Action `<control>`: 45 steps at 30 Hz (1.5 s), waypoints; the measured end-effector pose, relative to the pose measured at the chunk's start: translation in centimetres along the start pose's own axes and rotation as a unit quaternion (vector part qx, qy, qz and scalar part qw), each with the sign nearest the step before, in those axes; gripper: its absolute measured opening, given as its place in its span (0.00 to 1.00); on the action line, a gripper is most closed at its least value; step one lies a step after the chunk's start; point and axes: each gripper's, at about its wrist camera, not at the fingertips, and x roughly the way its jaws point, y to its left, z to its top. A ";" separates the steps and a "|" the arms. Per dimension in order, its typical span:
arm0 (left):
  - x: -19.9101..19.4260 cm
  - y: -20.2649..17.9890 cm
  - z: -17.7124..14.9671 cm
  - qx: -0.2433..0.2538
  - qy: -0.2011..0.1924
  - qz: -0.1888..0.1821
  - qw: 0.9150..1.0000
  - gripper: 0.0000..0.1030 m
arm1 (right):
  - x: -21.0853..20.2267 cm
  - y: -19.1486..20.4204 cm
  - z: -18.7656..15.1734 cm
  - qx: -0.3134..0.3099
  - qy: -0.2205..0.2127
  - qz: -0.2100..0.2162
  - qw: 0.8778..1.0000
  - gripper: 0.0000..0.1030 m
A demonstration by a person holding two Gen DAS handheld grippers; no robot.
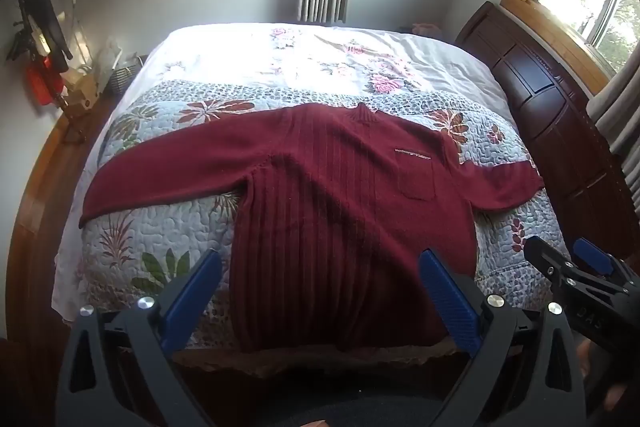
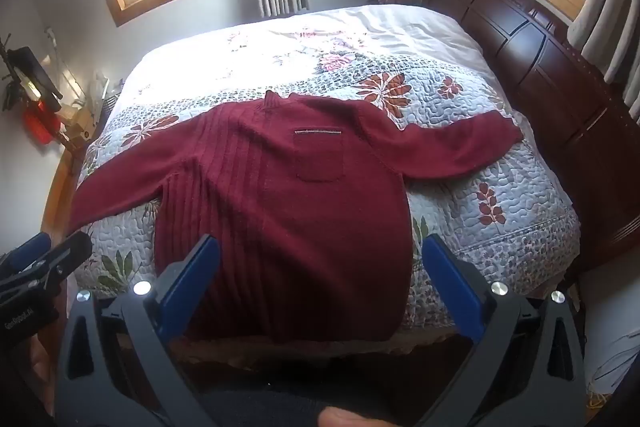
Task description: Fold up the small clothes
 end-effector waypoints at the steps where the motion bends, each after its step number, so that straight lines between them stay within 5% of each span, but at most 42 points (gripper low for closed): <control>1: 0.0 0.0 0.0 0.000 0.002 0.001 1.000 0.96 | 0.0 0.0 0.0 0.000 0.000 0.000 1.000 0.97; 45: -1.0 0.4 -0.4 -0.006 -0.004 0.007 1.000 0.96 | -0.5 1.3 0.0 -0.018 -0.001 0.005 1.000 0.98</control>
